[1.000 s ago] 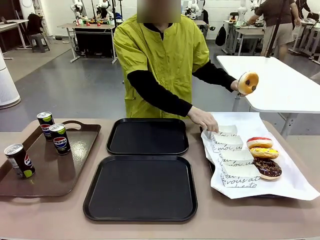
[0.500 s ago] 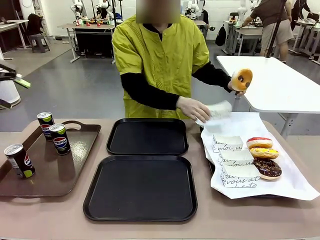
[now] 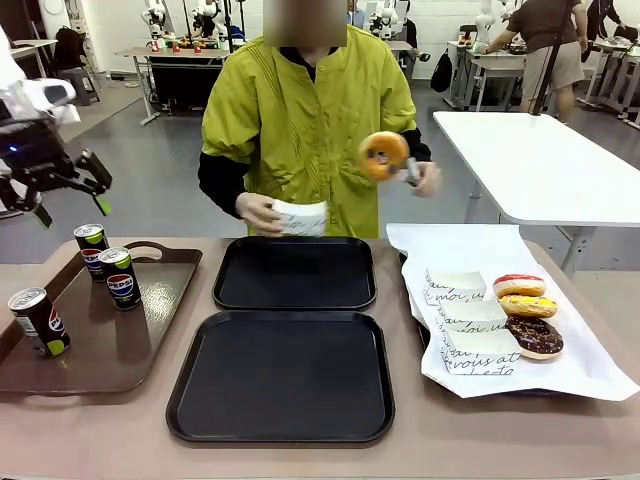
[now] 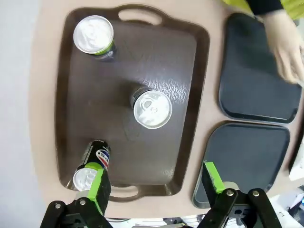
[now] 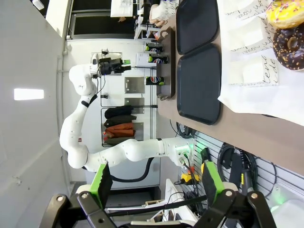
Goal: Set up donuts and drinks on trays.
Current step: Pick up one Pepsi coke and place it on the Flat Tray.
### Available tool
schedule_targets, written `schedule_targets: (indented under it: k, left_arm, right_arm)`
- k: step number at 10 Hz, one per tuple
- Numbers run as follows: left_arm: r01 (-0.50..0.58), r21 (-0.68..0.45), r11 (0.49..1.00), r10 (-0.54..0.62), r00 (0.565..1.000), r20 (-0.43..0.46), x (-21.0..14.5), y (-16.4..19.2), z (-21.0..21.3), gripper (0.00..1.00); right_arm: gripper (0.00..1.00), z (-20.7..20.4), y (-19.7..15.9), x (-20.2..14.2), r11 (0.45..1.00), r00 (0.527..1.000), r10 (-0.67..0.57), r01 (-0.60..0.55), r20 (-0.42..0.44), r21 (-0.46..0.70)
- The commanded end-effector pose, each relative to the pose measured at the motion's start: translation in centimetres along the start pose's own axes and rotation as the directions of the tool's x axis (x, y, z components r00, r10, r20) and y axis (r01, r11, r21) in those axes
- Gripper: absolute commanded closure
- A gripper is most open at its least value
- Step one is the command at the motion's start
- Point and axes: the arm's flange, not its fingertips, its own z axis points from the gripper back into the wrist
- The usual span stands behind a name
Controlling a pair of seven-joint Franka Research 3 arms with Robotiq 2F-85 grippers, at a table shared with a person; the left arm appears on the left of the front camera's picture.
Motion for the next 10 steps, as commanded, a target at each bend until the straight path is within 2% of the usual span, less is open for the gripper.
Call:
schedule_targets:
  k: [1,2,3,4,9,10]
  left_arm:
    - [0.035,0.035,0.999,-0.033,0.997,-0.065,1.8,-1.0,-1.5,0.00]
    - [0.077,0.029,0.997,-0.075,0.995,-0.060,1.8,-1.0,-2.3,0.00]
    - [0.127,-0.025,0.992,-0.127,0.992,-0.004,1.5,-0.9,-1.9,0.00]
    - [0.043,0.019,0.999,-0.041,0.997,-0.061,1.2,-1.2,-2.9,0.00]
    - [0.060,0.008,0.998,-0.059,0.997,-0.057,1.5,-0.9,-3.1,0.00]
    - [0.123,0.106,0.987,-0.126,0.992,0.018,0.7,-0.7,-3.5,0.00]
  right_arm:
    - [0.00,-0.1,-0.1,-0.1,1.000,1.000,0.000,0.000,0.001,0.004]
    - [0.00,-0.1,-0.1,-0.1,1.000,1.000,0.000,0.000,0.001,0.004]
    - [0.00,-0.1,-0.1,-0.1,1.000,1.000,0.000,0.000,0.001,0.004]
    - [0.00,-0.1,-0.1,-0.1,1.000,1.000,0.000,0.000,0.001,0.004]
    - [0.00,-0.1,-0.1,-0.1,1.000,1.000,0.000,0.000,0.001,0.004]
    - [0.00,-0.1,-0.1,-0.1,1.000,1.000,0.000,0.000,0.001,0.004]
